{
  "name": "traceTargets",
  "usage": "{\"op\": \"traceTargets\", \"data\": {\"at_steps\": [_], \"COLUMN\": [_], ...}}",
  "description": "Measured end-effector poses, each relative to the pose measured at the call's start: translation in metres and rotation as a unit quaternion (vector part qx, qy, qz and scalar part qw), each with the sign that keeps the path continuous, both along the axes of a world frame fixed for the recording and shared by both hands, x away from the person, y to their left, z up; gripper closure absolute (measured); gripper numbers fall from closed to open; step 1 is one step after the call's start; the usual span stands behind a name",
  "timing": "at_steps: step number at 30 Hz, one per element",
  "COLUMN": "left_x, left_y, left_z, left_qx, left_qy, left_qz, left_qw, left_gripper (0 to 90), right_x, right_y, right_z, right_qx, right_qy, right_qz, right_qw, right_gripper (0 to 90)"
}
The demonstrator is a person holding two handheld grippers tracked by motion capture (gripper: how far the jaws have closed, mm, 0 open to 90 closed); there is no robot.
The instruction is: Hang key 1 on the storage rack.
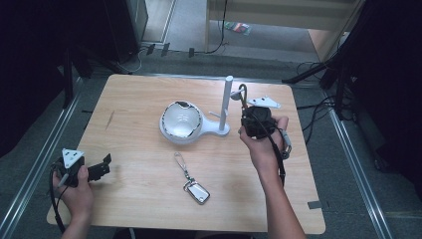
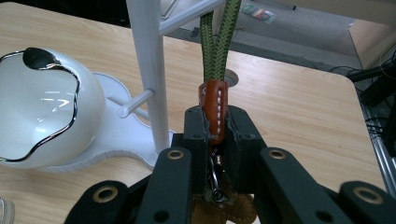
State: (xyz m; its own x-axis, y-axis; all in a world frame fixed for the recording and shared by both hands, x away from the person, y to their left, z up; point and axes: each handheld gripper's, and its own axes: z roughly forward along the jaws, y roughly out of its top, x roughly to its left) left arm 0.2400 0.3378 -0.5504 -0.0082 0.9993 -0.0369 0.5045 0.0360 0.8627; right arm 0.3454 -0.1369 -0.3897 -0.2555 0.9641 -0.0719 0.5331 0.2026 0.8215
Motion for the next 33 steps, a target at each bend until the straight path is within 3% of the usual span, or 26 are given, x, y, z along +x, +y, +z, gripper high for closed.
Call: {"op": "traceTargets", "data": {"at_steps": [23,31,33], "left_x": [0.0,0.001,0.001], "left_y": [0.0,0.0,0.0], "left_z": [0.0,0.0,0.0], "left_qx": [-0.002,-0.003,-0.002], "left_qy": [0.002,0.001,0.002], "left_qz": [0.001,0.0,-0.001], "left_qw": [1.0,1.0,1.0], "left_gripper": [0.6,0.6,0.6], "right_x": [-0.003,-0.001,-0.001], "right_y": [0.018,0.027,0.027], "right_z": [0.004,-0.002,-0.006], "right_qx": [-0.037,-0.067,-0.064], "right_qy": [-0.02,-0.019,-0.017], "right_qz": [0.003,0.011,0.017], "right_qw": [0.9991,0.9975,0.9977], "right_gripper": [80.6,80.3,79.7]}}
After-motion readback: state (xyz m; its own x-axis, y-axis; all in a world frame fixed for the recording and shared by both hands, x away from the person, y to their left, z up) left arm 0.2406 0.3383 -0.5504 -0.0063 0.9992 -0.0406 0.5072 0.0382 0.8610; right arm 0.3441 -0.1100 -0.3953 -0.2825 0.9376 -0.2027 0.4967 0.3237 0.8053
